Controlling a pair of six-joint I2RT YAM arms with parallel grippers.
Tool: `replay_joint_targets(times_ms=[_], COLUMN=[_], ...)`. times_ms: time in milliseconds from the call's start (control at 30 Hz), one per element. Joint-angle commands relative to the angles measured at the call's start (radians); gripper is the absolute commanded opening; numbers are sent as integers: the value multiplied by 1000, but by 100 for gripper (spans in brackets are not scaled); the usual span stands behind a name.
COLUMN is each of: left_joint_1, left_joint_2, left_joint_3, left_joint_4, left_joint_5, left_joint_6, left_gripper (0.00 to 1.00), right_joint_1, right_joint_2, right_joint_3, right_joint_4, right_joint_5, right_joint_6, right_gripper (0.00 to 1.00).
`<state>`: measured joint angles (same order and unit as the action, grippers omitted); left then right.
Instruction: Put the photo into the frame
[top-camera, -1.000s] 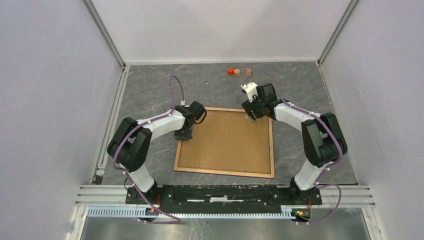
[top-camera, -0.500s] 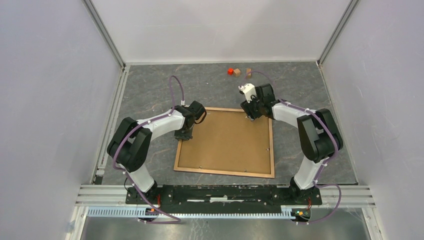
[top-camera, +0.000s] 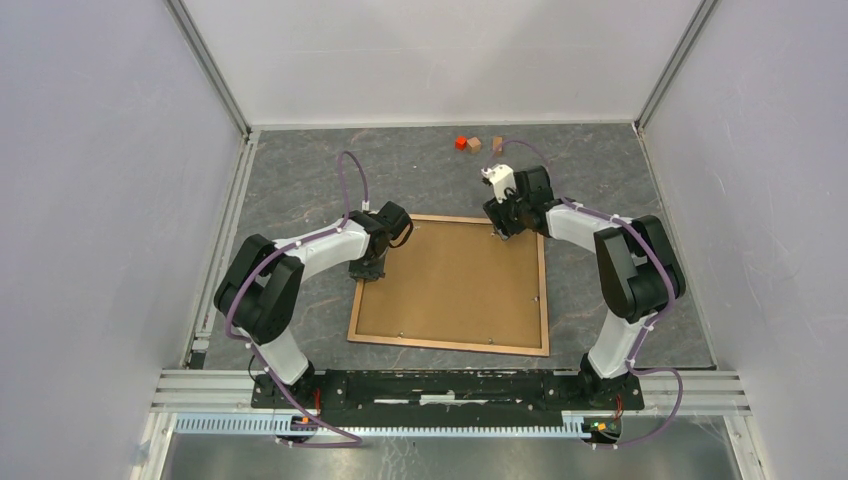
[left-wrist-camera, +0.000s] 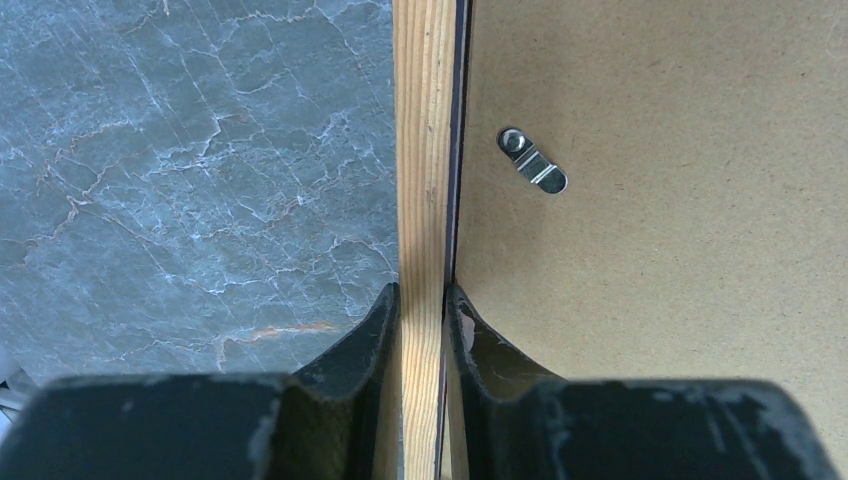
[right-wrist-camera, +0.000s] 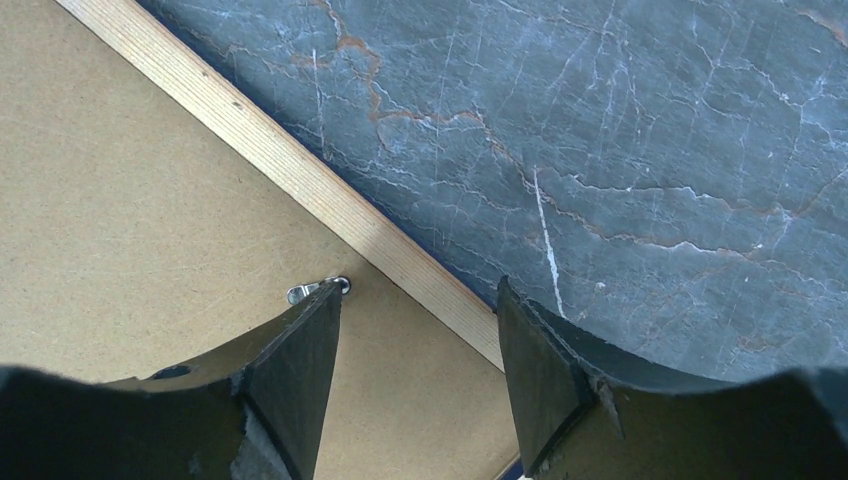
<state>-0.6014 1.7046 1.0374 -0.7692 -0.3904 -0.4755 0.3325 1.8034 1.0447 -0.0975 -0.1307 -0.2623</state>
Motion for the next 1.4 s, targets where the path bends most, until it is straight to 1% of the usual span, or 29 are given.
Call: replay_joint_targets(times_ms=[0,67,100,133,167,233,333,400,467,533,567,633,667,700,733,767,800,833,900,933,1000,1067,1133,1200,1267,1367], left_joint_1=[-4,-3,0,4,16,49,97,120,142,163,169,175,178,178,178,177,177,177,177,177,178,178,178,167,121,23], left_joint_2=[4,5,9,20,33,82,151,196,253,307,327,364,378,382,372,338,290,237,96,35,-101,-217,-315,-368,-393,-373], left_joint_3=[-2,-2,2,13,29,94,184,259,359,476,524,635,695,744,764,759,719,665,498,423,261,102,-43,-145,-210,-238], left_joint_4=[98,99,100,99,96,72,59,53,32,10,0,-29,-61,-97,-125,-139,-147,-144,-130,-127,-129,-131,-119,-76,-34,8], left_joint_5=[61,44,28,14,4,30,63,58,52,50,49,38,35,24,14,16,32,56,94,106,125,168,256,363,413,394], left_joint_6=[-36,-37,-34,-30,-27,-22,-22,-18,-6,6,19,50,64,71,73,70,63,49,12,-14,-102,-207,-329,-439,-558,-699], left_gripper=[2,2,2,2,2,2,2,2,2,2,2,2,4,12,26,46,61,71,78,80,82,81,79,75,72,72], right_joint_1=[9,8,6,2,-1,0,0,0,0,0,0,0,0,0,0,0,0,-1,0,0,-1,0,0,-1,0,-1], right_joint_2=[25,13,11,15,19,-2,-63,-91,-114,-134,-146,-177,-190,-201,-211,-221,-231,-241,-256,-261,-278,-294,-306,-311,-312,-302], right_joint_3=[-25,-25,-20,-3,8,-31,-100,-121,-143,-167,-181,-234,-264,-292,-311,-322,-323,-317,-290,-279,-275,-292,-320,-338,-355,-364], right_joint_4=[-11,-29,-45,-82,-113,-116,-96,-104,-94,-90,-85,-27,8,42,66,81,82,68,27,7,-13,-14,-4,0,11,16], right_joint_5=[-66,-32,-10,-2,-18,-83,-87,-71,-93,-81,-68,-88,-88,-93,-104,-106,-98,-81,-43,-30,-19,-36,-58,-64,-64,-64], right_joint_6=[48,56,84,116,155,210,273,317,339,383,422,497,543,572,588,595,585,565,509,481,445,428,423,425,430,434], right_gripper=[66,65,63,57,54,53,49,40,35,29,27,26,27,27,27,28,29,32,37,40,45,52,56,58,58,59])
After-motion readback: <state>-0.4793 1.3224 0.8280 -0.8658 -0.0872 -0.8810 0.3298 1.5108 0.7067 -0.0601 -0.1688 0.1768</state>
